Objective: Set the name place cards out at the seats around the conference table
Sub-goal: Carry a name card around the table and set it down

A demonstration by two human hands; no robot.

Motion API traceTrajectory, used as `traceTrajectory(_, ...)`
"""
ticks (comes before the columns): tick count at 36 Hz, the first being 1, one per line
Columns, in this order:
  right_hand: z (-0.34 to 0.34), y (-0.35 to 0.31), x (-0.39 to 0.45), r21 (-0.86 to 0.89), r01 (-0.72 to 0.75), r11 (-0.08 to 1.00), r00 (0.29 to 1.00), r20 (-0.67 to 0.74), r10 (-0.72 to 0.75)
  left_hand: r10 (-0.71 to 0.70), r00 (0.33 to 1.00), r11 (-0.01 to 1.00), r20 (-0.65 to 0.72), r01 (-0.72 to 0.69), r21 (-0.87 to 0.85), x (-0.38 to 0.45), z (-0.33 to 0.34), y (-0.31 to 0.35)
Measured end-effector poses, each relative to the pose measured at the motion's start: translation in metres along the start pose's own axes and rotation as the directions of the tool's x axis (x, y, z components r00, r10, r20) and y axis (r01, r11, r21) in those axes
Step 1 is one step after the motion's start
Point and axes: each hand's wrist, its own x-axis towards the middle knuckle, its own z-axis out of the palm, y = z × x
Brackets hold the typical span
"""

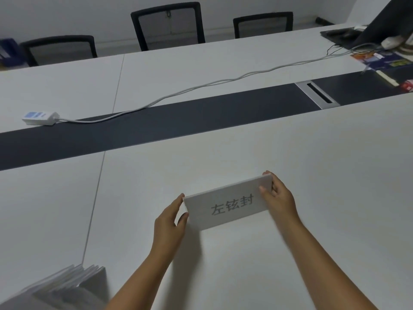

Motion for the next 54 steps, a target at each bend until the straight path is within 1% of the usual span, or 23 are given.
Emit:
traceTrajectory(6,0.004,-0.002,-0.001,0.006,0.002,1.0,1.0,-0.015,-0.002,-0.009,1.0,1.0,-0.022,0.009,-0.021,0.006,0.001,0.002)
traceTrajectory(24,0.007,-0.01,-0.005,-0.001,-0.03,1.0,0.999,-0.021,0.029,-0.041,0.999,0.999,-0.007,0.04,-0.028,0.011,0.001,0.004)
traceTrajectory(33,0.006,-0.012,-0.005,-0.061,-0.054,0.997,0.998,-0.036,0.052,-0.067,0.997,0.998,0.038,0.067,0.001,0.008,-0.002,0.009)
traceTrajectory(35,0.006,-0.014,-0.01,-0.058,-0.036,0.998,0.997,-0.074,0.032,-0.09,0.995,0.995,0.038,0.092,-0.044,0.001,-0.006,0.014)
traceTrajectory(37,0.007,-0.017,-0.02,-0.066,-0.001,0.998,0.991,-0.137,-0.008,-0.08,0.997,0.993,0.014,0.08,-0.087,-0.01,-0.013,0.021)
traceTrajectory(40,0.012,-0.021,-0.041,-0.118,0.054,0.992,0.974,-0.213,-0.078,-0.009,0.999,0.991,-0.034,0.004,-0.136,-0.037,-0.029,0.026)
traceTrajectory(43,0.029,-0.022,-0.068,-0.141,0.107,0.984,0.967,-0.217,-0.136,0.042,0.993,0.982,-0.112,-0.062,-0.18,-0.074,-0.057,0.028)
traceTrajectory(45,0.047,-0.021,-0.089,-0.157,0.129,0.979,0.973,-0.17,-0.156,0.062,0.974,0.978,-0.217,-0.102,-0.182,-0.101,-0.079,0.025)
traceTrajectory(47,0.068,-0.02,-0.112,-0.146,0.158,0.977,0.981,-0.087,-0.172,0.088,0.937,0.981,-0.338,-0.14,-0.133,-0.128,-0.103,0.018)
traceTrajectory(50,0.105,-0.023,-0.149,-0.14,0.189,0.972,0.978,0.119,-0.173,0.079,0.832,0.991,-0.549,-0.125,-0.047,-0.163,-0.139,-0.003)
traceTrajectory(52,0.13,-0.029,-0.175,-0.128,0.235,0.964,0.933,0.308,-0.187,0.031,0.75,0.997,-0.661,-0.068,-0.031,-0.18,-0.162,-0.015)
traceTrajectory(54,0.154,-0.036,-0.198,-0.123,0.258,0.958,0.868,0.465,-0.174,0.001,0.677,1.0,-0.736,0.018,0.018,-0.193,-0.182,-0.025)
